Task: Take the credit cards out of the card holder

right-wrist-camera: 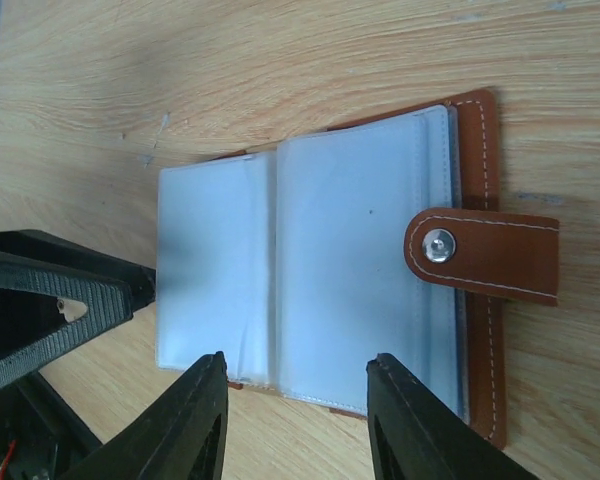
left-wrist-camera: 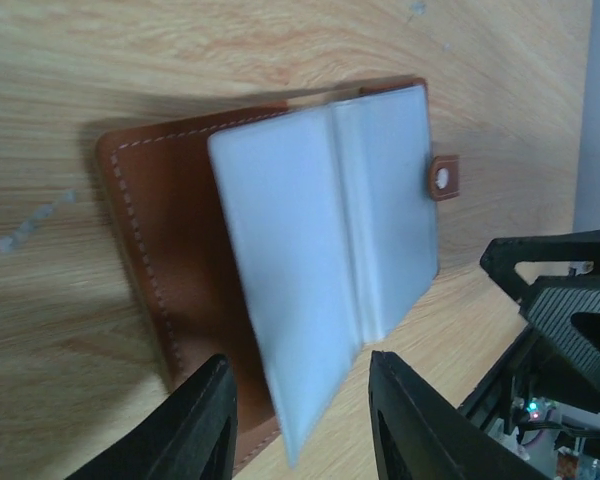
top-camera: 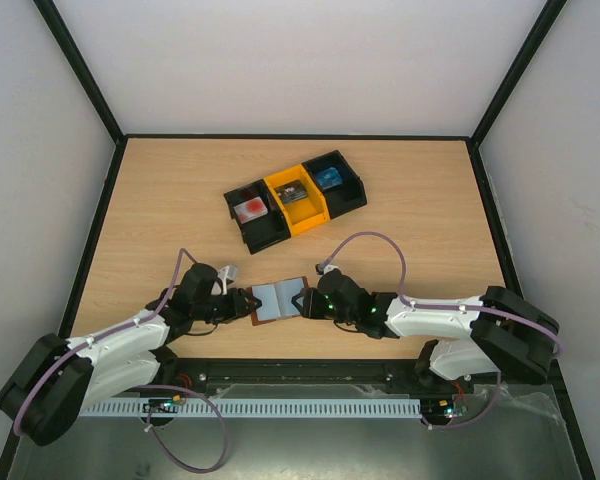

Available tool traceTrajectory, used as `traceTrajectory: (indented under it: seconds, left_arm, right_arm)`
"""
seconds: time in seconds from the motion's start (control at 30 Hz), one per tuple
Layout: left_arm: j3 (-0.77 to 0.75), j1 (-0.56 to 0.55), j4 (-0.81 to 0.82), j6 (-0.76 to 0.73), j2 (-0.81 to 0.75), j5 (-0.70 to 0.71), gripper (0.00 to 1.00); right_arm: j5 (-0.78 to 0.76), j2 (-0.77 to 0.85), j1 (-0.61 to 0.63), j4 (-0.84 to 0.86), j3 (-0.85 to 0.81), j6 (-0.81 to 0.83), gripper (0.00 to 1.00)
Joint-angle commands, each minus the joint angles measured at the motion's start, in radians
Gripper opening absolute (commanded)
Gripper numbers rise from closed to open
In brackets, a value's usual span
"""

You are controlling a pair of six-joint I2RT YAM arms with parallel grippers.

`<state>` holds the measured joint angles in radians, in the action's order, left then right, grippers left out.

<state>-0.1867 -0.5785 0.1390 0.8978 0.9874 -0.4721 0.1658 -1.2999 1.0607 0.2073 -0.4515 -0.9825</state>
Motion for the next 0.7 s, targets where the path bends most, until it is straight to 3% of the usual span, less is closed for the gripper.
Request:
traceTrajectory:
  seconds: [0.0, 0.67]
  left_arm:
    - [0.025, -0.003, 0.058, -0.004, 0.029, -0.017, 0.38]
    - [0.025, -0.003, 0.106, -0.028, 0.128, -0.027, 0.17]
  right_arm:
    - [-0.036, -0.042, 0.016, 0.064, -0.003, -0.031, 0.39]
    - [-0.168, -0.137, 0.029, -0.059, -0.066, 0.046, 0.42]
